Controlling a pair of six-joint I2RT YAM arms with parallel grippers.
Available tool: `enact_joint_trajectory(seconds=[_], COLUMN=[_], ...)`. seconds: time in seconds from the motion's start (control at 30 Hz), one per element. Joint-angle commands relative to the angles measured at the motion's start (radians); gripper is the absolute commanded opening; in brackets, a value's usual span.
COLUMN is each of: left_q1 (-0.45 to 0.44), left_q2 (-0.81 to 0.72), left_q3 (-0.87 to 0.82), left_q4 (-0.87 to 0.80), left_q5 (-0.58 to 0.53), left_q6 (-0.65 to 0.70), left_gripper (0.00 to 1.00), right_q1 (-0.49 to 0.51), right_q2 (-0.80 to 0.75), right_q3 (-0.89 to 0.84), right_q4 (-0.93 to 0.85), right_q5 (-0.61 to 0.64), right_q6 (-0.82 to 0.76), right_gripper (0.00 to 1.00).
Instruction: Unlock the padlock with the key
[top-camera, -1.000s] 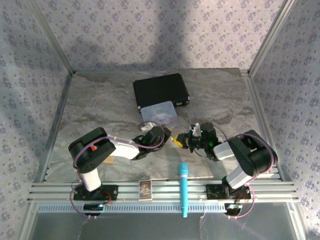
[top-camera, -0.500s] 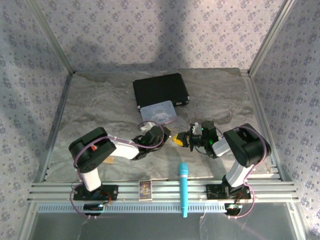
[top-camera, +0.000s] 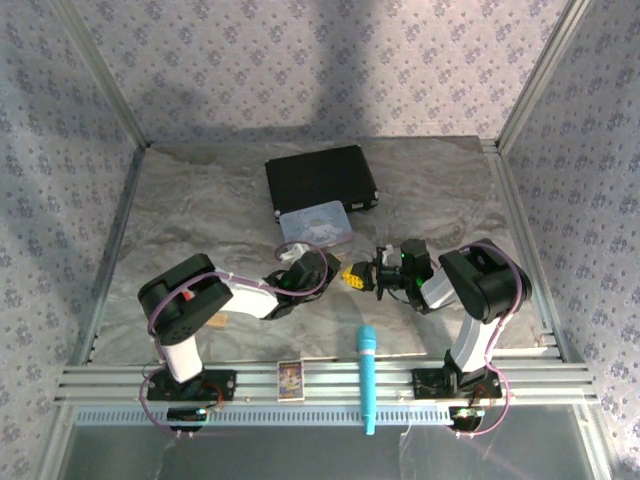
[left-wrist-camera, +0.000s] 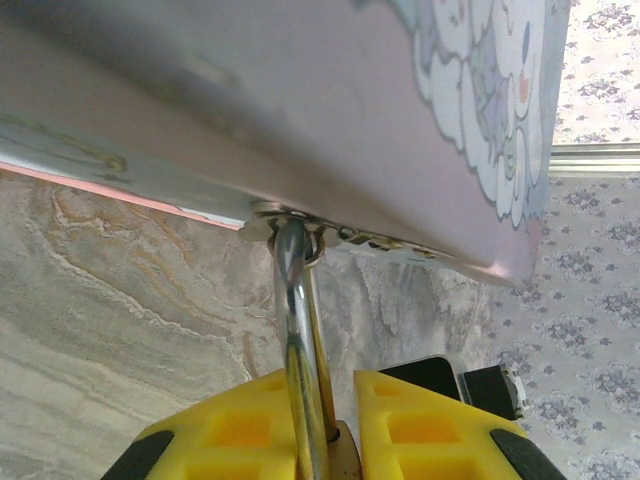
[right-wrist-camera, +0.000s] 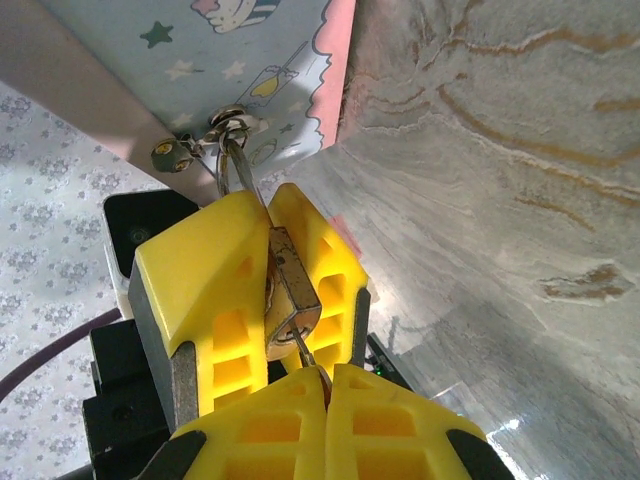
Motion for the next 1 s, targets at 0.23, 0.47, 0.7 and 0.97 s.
enact_joint_trajectory(seconds=[0.23,0.47,0.7,0.97], left_q1=[-0.021,-0.024,-0.029,-0.026], left_q2=[-0.008,0.013,0.026,0.026], left_q3=[0.021,0.027,0.044,0.051], left_q4=[0.075,0.096,0.057,0.020], left_q5=[0.124,0.152,0.171,0.182], left_q6=[-0.045,-0.068,-0.079,-0.086], left_gripper=[0.00,0.00,0.00,0.00], right_q1=[-0.035,0.000,0.030,0.073], right_q2=[0.032,0.018,-0.031,-0.192], right_q3=[0.066,0.091,0.100,0.144], right_q4=[-0.011,-0.033,-0.119,-0.465], right_q5=[0.041,0.099,0.173,0.271], right_q6=[-0.039,-0.061,-0.127,-0.322], right_gripper=[0.00,0.00,0.00,0.00])
